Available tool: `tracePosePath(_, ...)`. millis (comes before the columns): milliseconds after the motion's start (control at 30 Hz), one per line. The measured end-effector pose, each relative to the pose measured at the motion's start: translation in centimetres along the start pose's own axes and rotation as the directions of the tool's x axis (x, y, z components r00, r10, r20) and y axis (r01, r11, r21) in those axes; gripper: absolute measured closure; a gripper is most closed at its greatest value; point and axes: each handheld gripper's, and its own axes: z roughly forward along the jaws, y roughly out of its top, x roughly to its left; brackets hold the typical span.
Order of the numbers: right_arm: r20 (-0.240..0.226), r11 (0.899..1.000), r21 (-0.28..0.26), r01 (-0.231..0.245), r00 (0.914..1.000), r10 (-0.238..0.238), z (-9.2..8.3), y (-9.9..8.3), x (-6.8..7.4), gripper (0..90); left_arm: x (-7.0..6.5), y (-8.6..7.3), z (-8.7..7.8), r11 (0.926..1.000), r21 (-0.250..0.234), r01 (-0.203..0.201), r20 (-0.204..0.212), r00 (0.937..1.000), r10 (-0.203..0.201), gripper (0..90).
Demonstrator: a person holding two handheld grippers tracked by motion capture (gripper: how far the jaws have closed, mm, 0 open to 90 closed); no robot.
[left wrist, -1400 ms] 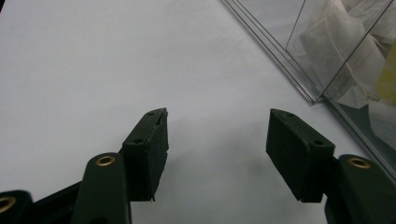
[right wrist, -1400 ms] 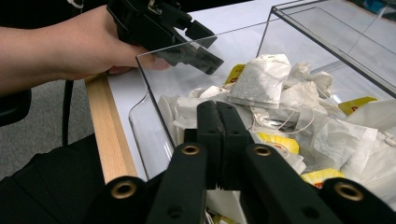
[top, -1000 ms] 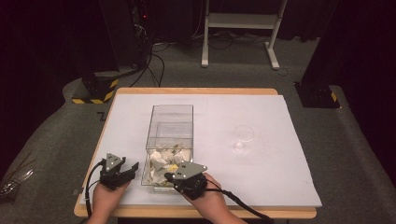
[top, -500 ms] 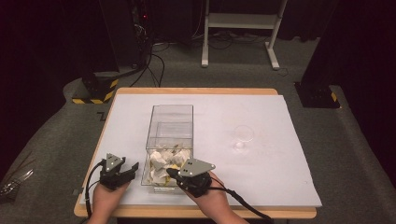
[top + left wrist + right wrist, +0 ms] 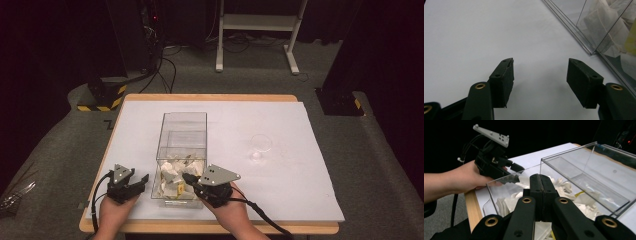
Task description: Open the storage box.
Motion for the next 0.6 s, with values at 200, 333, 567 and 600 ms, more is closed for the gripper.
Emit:
tracePosePath(200,0.010,0.999,-0.033,-0.006,0.9999,0.006,-0.7,0.5,-0.4,90.0,0.0,0.0,0.0,1.0000,0.000,-0.001,-0.001,1.0000,0.001,38.9)
tracePosePath(333,0.020,0.998,-0.061,-0.003,0.9998,0.004,-1.3,1.0,-0.6,90.0,0.0,0.0,0.0,1.0000,-0.003,0.001,-0.004,1.0000,-0.001,38.9)
tracePosePath(567,0.042,0.994,-0.112,0.003,0.9991,0.001,-2.4,2.0,-1.0,90.0,0.0,0.0,0.0,1.0000,-0.001,0.005,-0.012,0.9999,-0.005,39.7)
tracePosePath(600,0.046,0.993,-0.119,0.003,0.9990,0.002,-2.5,2.1,-1.0,90.0,0.0,0.0,0.0,1.0000,-0.001,0.002,-0.013,0.9999,-0.002,39.8)
